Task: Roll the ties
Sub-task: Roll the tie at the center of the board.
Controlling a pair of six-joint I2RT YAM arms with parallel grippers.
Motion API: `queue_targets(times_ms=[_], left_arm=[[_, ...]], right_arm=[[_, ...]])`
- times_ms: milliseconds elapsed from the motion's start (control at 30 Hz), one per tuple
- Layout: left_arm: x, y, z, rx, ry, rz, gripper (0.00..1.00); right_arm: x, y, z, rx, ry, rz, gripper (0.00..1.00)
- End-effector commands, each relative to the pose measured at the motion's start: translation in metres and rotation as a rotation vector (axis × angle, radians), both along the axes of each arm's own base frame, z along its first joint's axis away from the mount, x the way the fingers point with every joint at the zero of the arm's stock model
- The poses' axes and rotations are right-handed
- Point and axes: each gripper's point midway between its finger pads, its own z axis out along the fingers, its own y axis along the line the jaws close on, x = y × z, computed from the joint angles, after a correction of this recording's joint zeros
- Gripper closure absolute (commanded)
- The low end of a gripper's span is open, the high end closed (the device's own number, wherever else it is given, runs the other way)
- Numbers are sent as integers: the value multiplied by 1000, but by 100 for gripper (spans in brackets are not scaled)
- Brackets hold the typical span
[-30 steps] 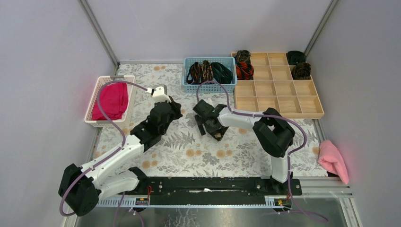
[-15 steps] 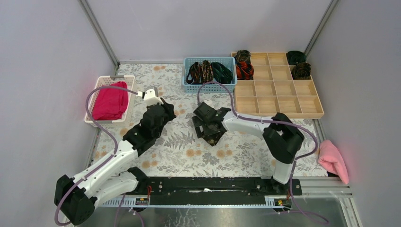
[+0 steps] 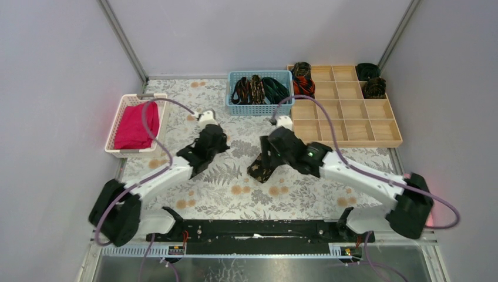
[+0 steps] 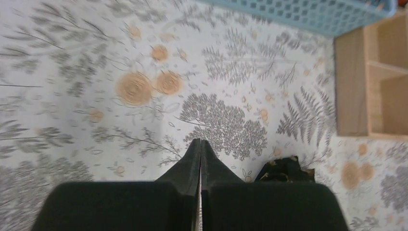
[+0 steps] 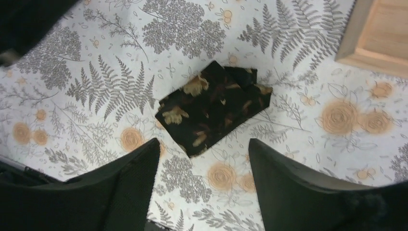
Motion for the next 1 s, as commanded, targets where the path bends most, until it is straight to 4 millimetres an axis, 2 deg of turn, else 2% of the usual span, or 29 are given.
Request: queue_targets(times_ms=[0,67,167,267,400,533,733,967], left_arm=[[26,-49,-15,-70,28,-152,100],[32,-70,-33,-78,77,-225,100],[41,-91,-57,-90,130,-284,100],[46,-102,-73,-93,163,-313,100],[47,-109,-91,-84,204,-338,100],[37,-125,-112,-90,264,-399,100],[10,-135,-129,-67,302,-428,100],[-3,-152,-143,-104,333,-477,100]], right_arm=[[-22,-26,-5,61,21,-79,35],[-35,-32,-15,92,62,-106,65],[-45,-46,-43,49,111,-155,82],[-49,-59,-70,-14,147,-214,85],[-53,-57,-99,0,177,-225,91],[-55,-52,-119,6,193,-211,98],[-57,-36,-141,-5,205,-148,100],[-44,-10,-153,-31,187,-74,100]])
